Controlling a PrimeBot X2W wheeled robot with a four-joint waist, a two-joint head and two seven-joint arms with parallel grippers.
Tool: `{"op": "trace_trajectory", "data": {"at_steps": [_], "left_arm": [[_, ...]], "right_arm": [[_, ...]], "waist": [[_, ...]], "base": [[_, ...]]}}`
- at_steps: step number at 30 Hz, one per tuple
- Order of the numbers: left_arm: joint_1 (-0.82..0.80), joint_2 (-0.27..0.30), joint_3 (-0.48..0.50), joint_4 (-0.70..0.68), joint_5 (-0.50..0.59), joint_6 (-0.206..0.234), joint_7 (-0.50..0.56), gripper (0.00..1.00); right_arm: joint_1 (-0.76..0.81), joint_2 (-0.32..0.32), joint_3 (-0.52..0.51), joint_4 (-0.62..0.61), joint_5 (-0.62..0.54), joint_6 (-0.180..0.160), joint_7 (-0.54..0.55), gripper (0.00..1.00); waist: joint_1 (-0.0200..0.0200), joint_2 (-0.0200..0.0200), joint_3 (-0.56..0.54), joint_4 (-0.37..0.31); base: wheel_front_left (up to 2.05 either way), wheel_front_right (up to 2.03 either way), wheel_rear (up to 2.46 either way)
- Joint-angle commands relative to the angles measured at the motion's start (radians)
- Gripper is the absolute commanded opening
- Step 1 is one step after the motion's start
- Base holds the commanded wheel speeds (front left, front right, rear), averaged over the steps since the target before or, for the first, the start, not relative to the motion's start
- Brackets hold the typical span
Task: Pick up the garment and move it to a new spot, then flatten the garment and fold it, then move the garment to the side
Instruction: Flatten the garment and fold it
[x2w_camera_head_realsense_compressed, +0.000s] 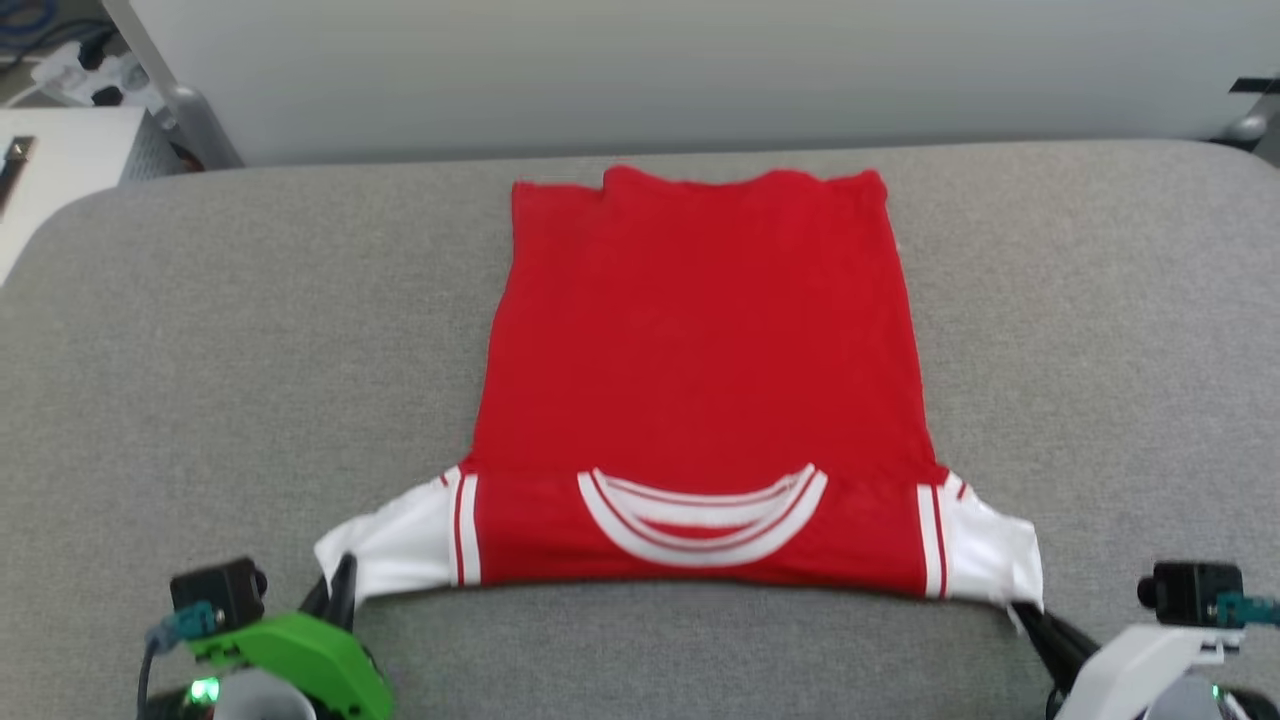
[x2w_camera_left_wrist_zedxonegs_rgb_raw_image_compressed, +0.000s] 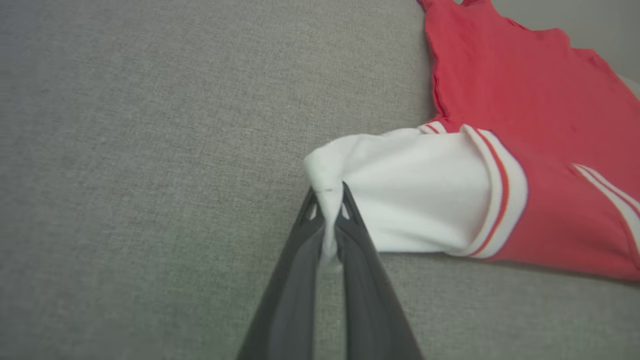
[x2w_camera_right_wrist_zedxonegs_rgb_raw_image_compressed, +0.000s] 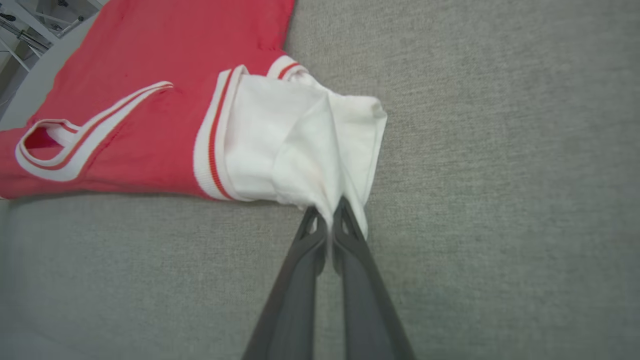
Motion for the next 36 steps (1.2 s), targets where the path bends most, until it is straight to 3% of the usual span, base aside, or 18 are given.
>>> {"op": "trace_trajectory", "data": {"at_steps": [1, 6, 12, 13, 14, 15, 25, 31, 36], "left_arm": [[0.042, 0.017, 0.009, -0.02, -0.006, 0.02, 0.007, 0.0], [0.158, 0.029, 0.014, -0.101, -0.026, 0.063, 0.02, 0.0], [0.233, 0.032, 0.006, -0.141, -0.034, 0.086, 0.025, 0.0], [0.236, 0.032, 0.002, -0.145, -0.033, 0.086, 0.026, 0.0], [0.237, 0.031, -0.003, -0.151, -0.031, 0.085, 0.029, 0.0], [0.236, 0.032, -0.007, -0.157, -0.028, 0.085, 0.031, 0.0], [0.167, 0.027, -0.044, -0.229, 0.028, 0.098, 0.033, 0.0], [0.111, 0.005, -0.061, -0.275, 0.053, 0.107, 0.031, 0.0], [0.054, -0.006, -0.081, -0.312, 0.092, 0.114, 0.024, 0.0]], "right_arm": [[0.036, 0.016, -0.026, -0.015, -0.018, -0.002, 0.014, 0.0], [0.148, 0.086, -0.098, -0.059, -0.072, -0.002, 0.073, 0.0], [0.209, 0.131, -0.115, -0.074, -0.112, -0.002, 0.128, 0.0], [0.21, 0.135, -0.116, -0.077, -0.116, -0.002, 0.128, 0.12], [0.209, 0.139, -0.116, -0.082, -0.119, -0.002, 0.125, 0.46], [0.205, 0.142, -0.117, -0.089, -0.12, -0.002, 0.118, 1.0], [0.045, 0.116, -0.203, -0.088, -0.147, -0.002, -0.006, 1.0], [-0.164, 0.06, -0.269, 0.023, -0.149, -0.002, -0.038, 1.0], [-0.37, -0.003, -0.263, 0.157, -0.123, -0.002, 0.011, 1.0]], "waist": [[0.0001, -0.0001, -0.036, 0.005], [0.0001, -0.0001, -0.065, 0.009], [0.0001, -0.0001, -0.08, 0.013], [0.0001, -0.0001, -0.079, 0.015], [0.0001, -0.0001, -0.079, 0.017], [0.0001, -0.0001, -0.077, 0.02], [0.0001, -0.0001, -0.031, 0.078], [0.0001, -0.0001, 0.033, 0.128], [0.0001, -0.0001, 0.094, 0.175]], "base": [[0.0, 0.0, 0.0], [0.0, 0.0, 0.0], [0.0, 0.0, 0.0], [0.0, 0.0, 0.0], [0.0, 0.0, 0.0], [0.0, 0.0, 0.0], [0.0, 0.0, 0.0], [0.0, 0.0, 0.0], [0.0, 0.0, 0.0]]}}
